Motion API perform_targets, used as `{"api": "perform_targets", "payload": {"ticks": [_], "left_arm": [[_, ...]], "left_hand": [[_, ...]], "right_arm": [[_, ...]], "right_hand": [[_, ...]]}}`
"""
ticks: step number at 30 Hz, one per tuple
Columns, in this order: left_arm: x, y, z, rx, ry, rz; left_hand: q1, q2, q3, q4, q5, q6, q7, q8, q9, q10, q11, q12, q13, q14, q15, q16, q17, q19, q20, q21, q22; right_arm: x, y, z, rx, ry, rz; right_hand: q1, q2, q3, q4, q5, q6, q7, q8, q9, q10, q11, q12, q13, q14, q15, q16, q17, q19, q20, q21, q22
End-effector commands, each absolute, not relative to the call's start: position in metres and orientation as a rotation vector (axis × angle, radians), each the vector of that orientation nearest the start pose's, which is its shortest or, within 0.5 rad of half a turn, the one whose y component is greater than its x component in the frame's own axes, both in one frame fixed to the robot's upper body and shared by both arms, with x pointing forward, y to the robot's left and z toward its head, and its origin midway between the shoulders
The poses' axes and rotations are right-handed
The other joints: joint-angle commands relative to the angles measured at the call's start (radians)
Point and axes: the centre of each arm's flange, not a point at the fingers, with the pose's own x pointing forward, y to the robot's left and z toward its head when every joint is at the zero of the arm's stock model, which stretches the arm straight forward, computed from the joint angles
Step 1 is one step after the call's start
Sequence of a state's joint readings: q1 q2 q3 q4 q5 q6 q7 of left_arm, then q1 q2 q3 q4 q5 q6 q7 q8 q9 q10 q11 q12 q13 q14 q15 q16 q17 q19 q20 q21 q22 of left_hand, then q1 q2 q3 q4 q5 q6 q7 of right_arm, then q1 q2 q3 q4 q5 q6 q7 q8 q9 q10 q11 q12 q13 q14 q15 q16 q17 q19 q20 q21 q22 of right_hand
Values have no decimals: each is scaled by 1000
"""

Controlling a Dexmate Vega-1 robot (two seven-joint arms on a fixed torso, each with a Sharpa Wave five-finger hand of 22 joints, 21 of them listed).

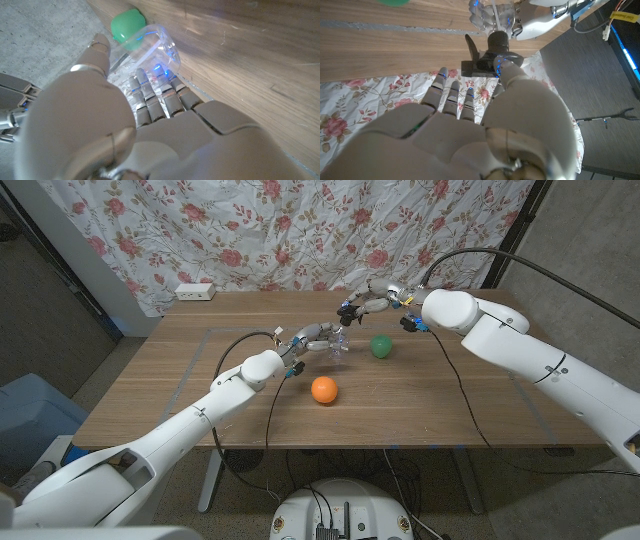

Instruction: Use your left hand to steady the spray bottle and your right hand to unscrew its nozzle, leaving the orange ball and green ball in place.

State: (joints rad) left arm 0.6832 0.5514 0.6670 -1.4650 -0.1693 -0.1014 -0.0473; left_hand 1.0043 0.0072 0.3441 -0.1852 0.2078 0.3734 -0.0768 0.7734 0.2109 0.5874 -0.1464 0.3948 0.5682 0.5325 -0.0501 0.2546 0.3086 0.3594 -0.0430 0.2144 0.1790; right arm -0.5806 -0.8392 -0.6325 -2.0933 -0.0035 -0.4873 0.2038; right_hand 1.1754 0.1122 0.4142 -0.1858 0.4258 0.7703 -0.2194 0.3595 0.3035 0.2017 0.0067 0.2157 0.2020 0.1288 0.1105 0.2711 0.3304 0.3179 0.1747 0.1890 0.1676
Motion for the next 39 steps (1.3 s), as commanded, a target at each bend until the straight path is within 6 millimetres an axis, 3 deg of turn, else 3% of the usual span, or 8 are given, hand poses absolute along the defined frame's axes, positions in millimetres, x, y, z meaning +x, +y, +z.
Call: {"api": "perform_targets", "payload": {"ticks": [1,16,23,39], "left_arm": [[637,144,-8,617,-601,-442],[636,144,-9,612,-605,-448],[636,143,-8,616,-609,-448],[634,155,-1,635,-609,-407]], "left_hand": [[-66,105,24,19,6,6,3,30,6,39,-26,2,5,10,-125,-2,4,3,-40,-1,4],[-69,106,26,19,5,9,3,32,5,43,-28,2,7,13,-125,-3,4,3,-38,-1,4],[-71,107,27,20,5,8,4,32,5,45,-27,2,7,13,-124,-3,4,3,-38,-1,4],[-70,105,28,15,5,21,5,37,4,47,-28,1,8,15,-125,-3,4,4,-37,-1,4]], "right_arm": [[534,-148,109,-1019,-628,299],[534,-144,109,-1015,-656,271],[532,-145,110,-1013,-663,258],[528,-157,125,-1014,-713,220]], "right_hand": [[18,1,-8,10,1,53,1,24,5,18,-12,8,4,7,-14,13,9,8,-11,4,0],[41,1,-27,10,-7,200,3,82,-3,69,-44,16,4,20,-37,33,26,21,-20,4,0],[46,2,-33,12,-8,239,2,95,-8,82,-48,17,4,24,-42,39,30,27,-24,5,0],[74,5,-30,5,-8,219,-2,81,-21,78,-51,10,4,12,-45,40,36,-3,-32,-6,0]]}}
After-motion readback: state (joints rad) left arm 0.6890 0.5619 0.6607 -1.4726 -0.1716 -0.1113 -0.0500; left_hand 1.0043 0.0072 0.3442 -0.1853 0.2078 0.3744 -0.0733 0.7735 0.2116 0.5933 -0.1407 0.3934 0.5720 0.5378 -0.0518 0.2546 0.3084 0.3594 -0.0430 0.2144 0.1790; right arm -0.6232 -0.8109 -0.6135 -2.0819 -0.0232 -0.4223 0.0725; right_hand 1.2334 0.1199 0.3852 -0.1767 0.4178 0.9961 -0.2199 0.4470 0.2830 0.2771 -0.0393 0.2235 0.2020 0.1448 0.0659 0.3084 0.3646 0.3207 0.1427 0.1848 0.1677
